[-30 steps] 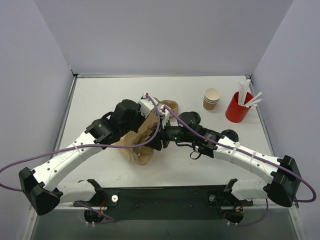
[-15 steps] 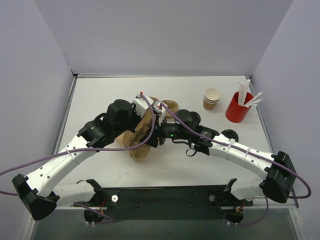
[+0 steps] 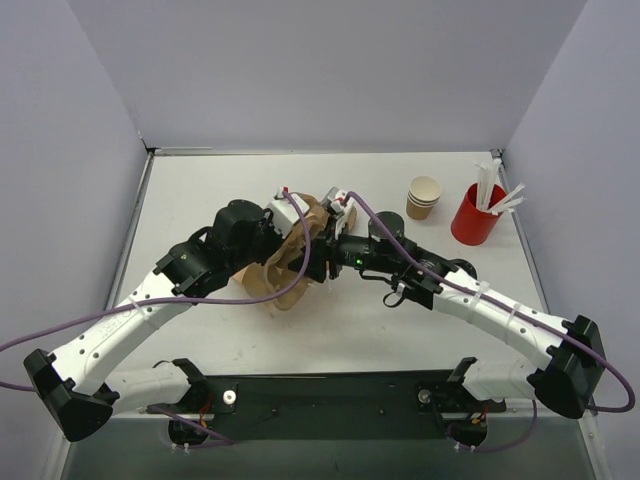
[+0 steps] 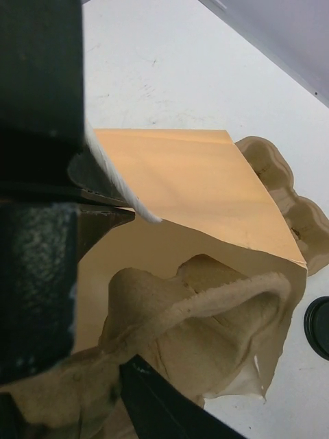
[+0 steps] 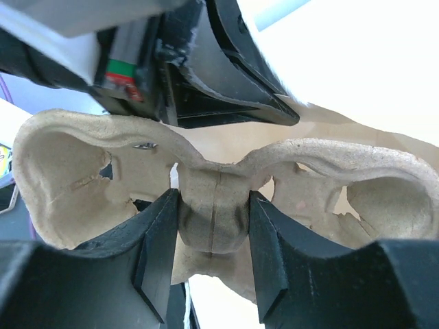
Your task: Pack the takeout coffee
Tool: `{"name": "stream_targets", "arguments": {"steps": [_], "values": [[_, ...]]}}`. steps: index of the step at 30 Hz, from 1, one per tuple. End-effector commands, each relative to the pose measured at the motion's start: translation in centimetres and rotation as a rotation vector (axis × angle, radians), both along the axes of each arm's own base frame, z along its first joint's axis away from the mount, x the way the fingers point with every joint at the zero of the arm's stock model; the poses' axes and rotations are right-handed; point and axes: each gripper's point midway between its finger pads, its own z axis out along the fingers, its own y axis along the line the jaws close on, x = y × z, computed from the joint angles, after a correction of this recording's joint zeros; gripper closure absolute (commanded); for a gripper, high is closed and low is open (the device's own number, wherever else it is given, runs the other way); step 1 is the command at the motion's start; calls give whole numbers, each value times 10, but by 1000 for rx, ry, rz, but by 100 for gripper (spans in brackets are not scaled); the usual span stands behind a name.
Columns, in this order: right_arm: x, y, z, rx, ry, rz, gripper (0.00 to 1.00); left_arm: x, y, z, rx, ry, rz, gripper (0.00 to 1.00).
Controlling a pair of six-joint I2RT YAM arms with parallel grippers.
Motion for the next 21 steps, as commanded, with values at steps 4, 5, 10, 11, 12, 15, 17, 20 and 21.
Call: {"name": "stream_targets", "arguments": {"steps": [4,5,10,11,12,15,17,20,21], "values": [[0,-4,56,207,-54,-46,69,-3,-4,19,-48,-33,-35,100],[1,-3,55,204,-46,-47,69,-3,-5,17,-44,-28,-37,100],[0,2,58,239,-20,-39,70,-1,-6,18,-48,-31,-34,100],[-1,1,59,243,-12,-39,70,-1,-5,16,-44,-29,-31,100],[-2,1,61,251,-15,-36,70,-1,-5,15,-42,-26,-31,100],[-6,-4,67,271,-18,-38,70,1,-4,15,-39,-32,-18,100],[-7,-7,69,278,-22,-45,70,4,-1,17,-44,-36,-4,100],[-9,-12,71,303,-27,-54,70,7,0,20,-60,-36,10,100],[-9,-14,67,309,-11,-60,70,7,0,20,-65,-35,12,100]]}}
